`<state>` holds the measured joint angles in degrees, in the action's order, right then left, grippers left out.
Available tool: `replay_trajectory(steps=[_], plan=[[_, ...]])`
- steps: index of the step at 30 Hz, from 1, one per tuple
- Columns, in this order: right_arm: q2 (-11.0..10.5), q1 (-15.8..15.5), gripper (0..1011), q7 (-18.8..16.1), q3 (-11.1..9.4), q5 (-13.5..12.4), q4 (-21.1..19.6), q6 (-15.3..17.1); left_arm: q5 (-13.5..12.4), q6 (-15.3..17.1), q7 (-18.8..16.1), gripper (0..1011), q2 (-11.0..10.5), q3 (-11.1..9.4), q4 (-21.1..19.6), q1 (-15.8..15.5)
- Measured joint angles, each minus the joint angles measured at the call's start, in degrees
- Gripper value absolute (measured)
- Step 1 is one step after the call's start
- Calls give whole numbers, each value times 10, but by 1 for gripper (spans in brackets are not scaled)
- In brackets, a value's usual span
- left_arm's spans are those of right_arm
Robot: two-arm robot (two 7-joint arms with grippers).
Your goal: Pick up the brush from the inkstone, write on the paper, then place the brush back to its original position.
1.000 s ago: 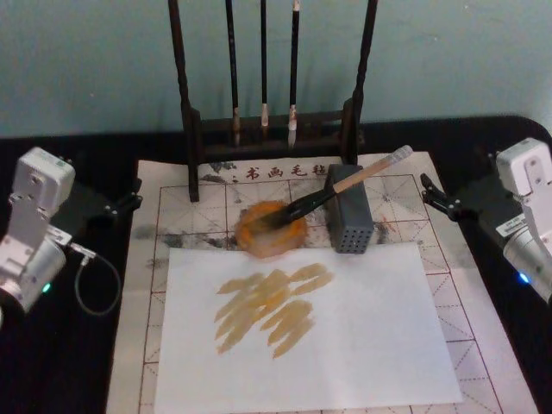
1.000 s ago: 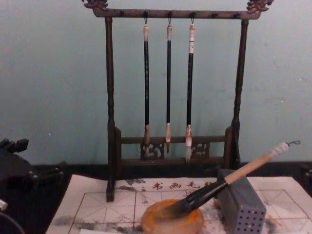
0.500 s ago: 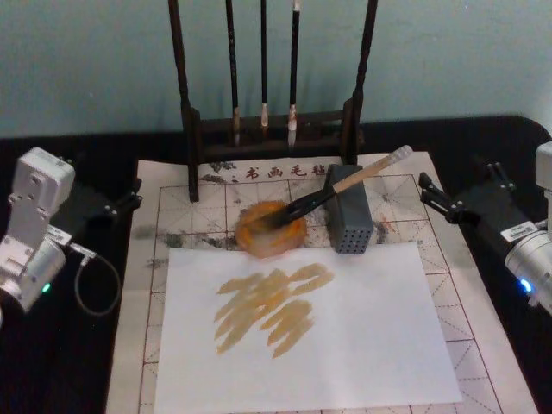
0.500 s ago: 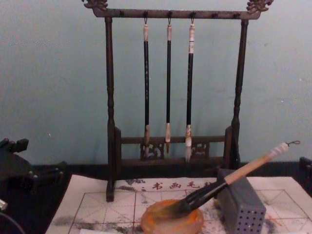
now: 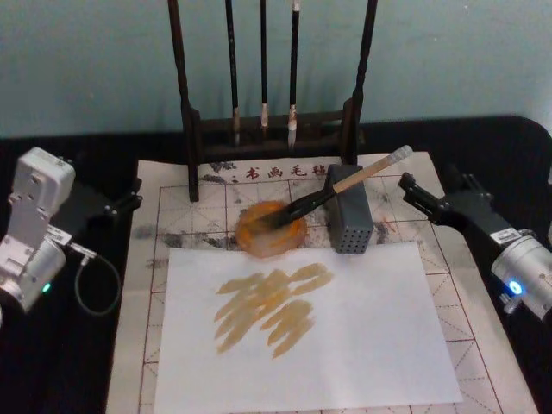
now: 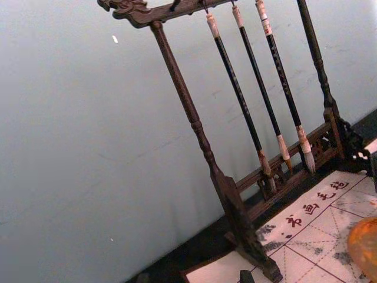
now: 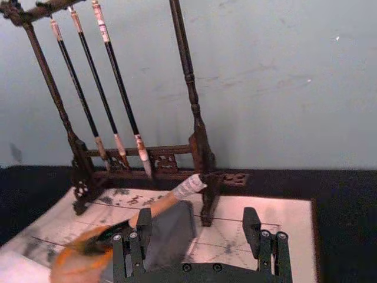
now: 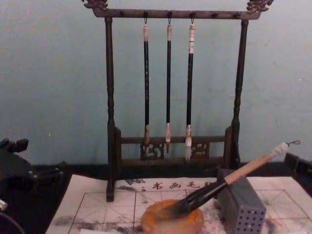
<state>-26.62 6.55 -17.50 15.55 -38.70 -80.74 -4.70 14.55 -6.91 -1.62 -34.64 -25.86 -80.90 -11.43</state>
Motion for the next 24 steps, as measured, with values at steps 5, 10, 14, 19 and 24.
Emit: replay_trajectory(steps=[5,10,14,19,24], plan=[[22,15,1000,-30,-7,-27,26,14,0,0,0,1001,0,0,0,0],[41,29,1000,-51,-14,-50,51,25,0,0,0,1001,0,0,0,0],[55,40,1000,-63,-20,-71,71,34,0,0,0,1001,0,0,0,0],[81,58,1000,-78,-26,-111,102,45,0,0,0,1001,0,0,0,0],[100,67,1000,-85,-31,-146,120,52,0,0,0,1001,0,0,0,0]])
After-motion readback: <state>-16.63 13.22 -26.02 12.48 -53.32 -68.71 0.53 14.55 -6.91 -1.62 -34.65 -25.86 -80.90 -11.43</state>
